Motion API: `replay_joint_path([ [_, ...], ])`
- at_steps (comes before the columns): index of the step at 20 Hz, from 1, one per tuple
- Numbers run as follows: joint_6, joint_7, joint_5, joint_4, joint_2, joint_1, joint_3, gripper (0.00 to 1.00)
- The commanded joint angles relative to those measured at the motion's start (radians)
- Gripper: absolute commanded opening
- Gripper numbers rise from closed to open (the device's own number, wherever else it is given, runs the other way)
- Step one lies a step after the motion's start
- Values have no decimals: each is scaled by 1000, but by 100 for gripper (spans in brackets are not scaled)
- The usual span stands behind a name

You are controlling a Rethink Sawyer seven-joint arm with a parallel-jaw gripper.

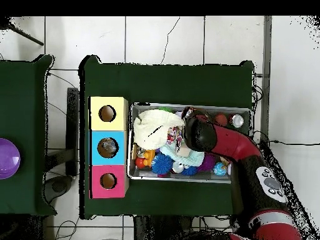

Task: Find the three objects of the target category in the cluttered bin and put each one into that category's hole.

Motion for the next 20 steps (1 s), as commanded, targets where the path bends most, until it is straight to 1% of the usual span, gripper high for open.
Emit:
replay_joint_path([
  [1,216,-53,-13,45,52,-9,148,100],
  [4,257,-60,-16,29,64,2,141,100],
  [7,265,-41,-24,16,63,30,110,100],
  [12,262,-16,-26,22,66,47,95,100],
  [15,264,0,-30,24,53,70,71,100],
  [18,334,55,-36,2,11,161,-43,100],
  [20,400,81,-36,-18,-6,216,-114,100],
])
